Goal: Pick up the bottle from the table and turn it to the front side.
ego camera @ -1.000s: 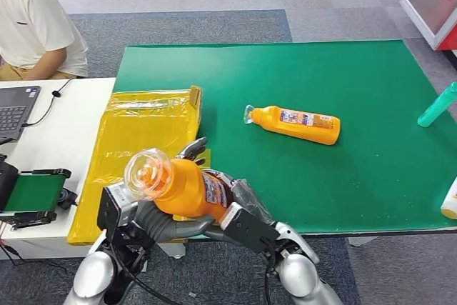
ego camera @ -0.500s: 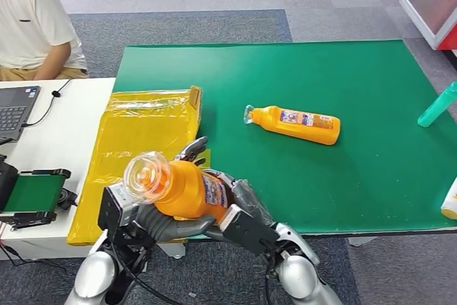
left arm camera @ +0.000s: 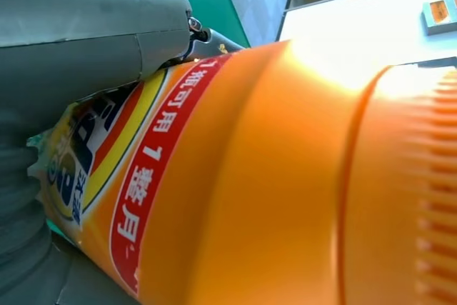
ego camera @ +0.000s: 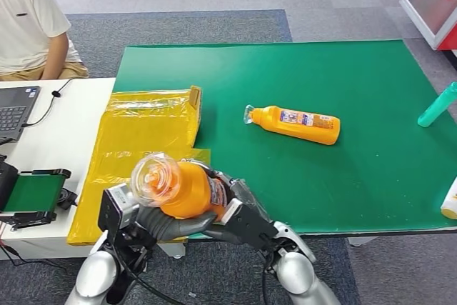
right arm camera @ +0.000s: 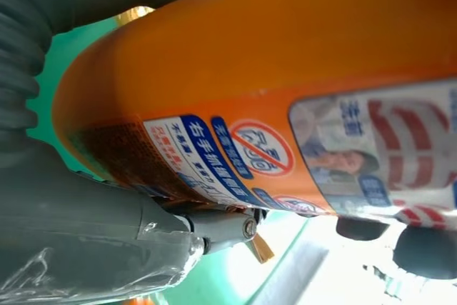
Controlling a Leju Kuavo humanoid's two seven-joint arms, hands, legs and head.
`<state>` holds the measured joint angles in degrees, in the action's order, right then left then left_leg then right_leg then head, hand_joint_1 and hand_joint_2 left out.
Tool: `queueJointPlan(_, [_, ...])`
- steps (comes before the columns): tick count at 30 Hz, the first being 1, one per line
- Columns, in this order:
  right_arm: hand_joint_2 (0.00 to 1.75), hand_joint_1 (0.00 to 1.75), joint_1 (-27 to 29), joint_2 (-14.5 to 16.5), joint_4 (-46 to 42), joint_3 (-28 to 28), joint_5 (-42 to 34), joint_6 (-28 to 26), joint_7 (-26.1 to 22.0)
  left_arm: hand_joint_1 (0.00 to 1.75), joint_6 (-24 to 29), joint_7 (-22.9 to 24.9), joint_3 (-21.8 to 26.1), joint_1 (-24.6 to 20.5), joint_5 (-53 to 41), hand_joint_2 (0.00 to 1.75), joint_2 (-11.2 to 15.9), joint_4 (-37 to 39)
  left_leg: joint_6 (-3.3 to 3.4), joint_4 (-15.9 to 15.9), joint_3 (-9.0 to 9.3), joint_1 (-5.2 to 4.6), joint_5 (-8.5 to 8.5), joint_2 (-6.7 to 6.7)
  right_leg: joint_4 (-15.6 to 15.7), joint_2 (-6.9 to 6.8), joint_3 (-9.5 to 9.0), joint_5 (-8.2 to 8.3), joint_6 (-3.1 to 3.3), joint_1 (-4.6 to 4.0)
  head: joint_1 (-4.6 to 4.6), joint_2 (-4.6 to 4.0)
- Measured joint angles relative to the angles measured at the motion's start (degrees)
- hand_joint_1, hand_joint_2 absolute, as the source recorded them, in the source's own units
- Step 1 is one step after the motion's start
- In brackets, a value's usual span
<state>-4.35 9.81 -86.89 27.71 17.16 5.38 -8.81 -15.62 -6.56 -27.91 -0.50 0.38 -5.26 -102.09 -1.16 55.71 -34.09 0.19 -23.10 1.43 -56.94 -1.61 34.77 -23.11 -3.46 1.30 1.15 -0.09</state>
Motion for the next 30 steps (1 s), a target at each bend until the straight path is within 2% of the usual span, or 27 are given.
queueJointPlan(5, [1.75, 1.75, -0.7, 0.8, 3.0, -0.2, -4.0, 0.9, 0.4, 1.75, 0.3, 0.0, 0.0, -0.4, -1.3, 1.75, 0.0, 0.7, 0.00, 0.0, 0.00, 0.00, 0.00, 0.00, 0.0, 0.00, 0.00, 0.00, 0.00, 0.00, 0.01, 0.00])
queueJointPlan(6, [1.75, 1.51, -0.8, 0.9, 3.2, -0.2, -4.2, 0.9, 0.6, 1.75, 0.4, 0.0, 0.0, -0.4, -1.6, 1.75, 0.0, 0.8, 0.00, 0.0, 0.00, 0.00, 0.00, 0.00, 0.0, 0.00, 0.00, 0.00, 0.00, 0.00, 0.01, 0.00])
queueJointPlan(9, [1.75, 0.20, -0.8, 1.3, 3.6, -0.3, -4.9, 0.9, 1.6, 1.75, 1.1, -0.2, 0.0, -0.4, -3.1, 1.75, 0.0, 0.8, 0.00, 0.0, 0.00, 0.00, 0.00, 0.00, 0.0, 0.00, 0.00, 0.00, 0.00, 0.00, 0.00, 0.00])
queueJointPlan(10, [1.75, 0.00, -0.8, 1.4, 3.6, -0.4, -5.2, 0.8, 2.2, 1.75, 1.5, -0.5, 0.0, -0.4, -3.8, 1.75, 0.0, 0.9, 0.00, 0.0, 0.00, 0.00, 0.00, 0.00, 0.0, 0.00, 0.00, 0.00, 0.00, 0.00, 0.00, 0.00])
queueJointPlan(16, [1.75, 0.00, -0.4, 1.9, 3.7, -2.6, -5.9, 0.2, 4.5, 1.75, 4.6, 0.5, 0.8, -0.2, -7.8, 1.75, -1.6, 0.9, 0.00, 0.0, -0.01, 0.00, 0.00, 0.00, 0.0, 0.00, 0.00, 0.00, 0.00, 0.01, 0.01, 0.00])
queueJointPlan(21, [1.75, 0.00, 1.6, 1.9, 1.1, -7.3, -5.4, 0.6, 5.9, 1.75, 9.9, 2.7, 5.1, -0.6, -21.0, 1.75, -3.8, 1.1, 0.00, 0.0, 0.00, 0.00, 0.00, 0.00, 0.0, 0.00, 0.00, 0.00, 0.00, 0.01, 0.01, -0.01])
queueJointPlan(25, [1.75, 0.00, 3.7, 1.9, -1.6, -11.2, -5.4, 3.2, 6.2, 1.75, 10.1, 3.6, 9.0, -1.0, -25.7, 1.75, -5.2, 1.7, 0.00, 0.0, -0.01, 0.00, 0.01, 0.00, 0.0, 0.00, 0.01, 0.00, 0.00, 0.00, 0.00, 0.00])
queueJointPlan(30, [1.75, 0.00, 4.6, 2.0, -2.5, -13.2, -5.2, 3.7, 6.0, 1.75, 9.9, 3.5, 10.7, -1.1, -26.3, 1.75, -6.3, 2.2, 0.00, 0.0, -0.01, 0.00, 0.00, 0.00, 0.0, 0.00, 0.01, 0.00, 0.00, 0.00, 0.01, 0.00])
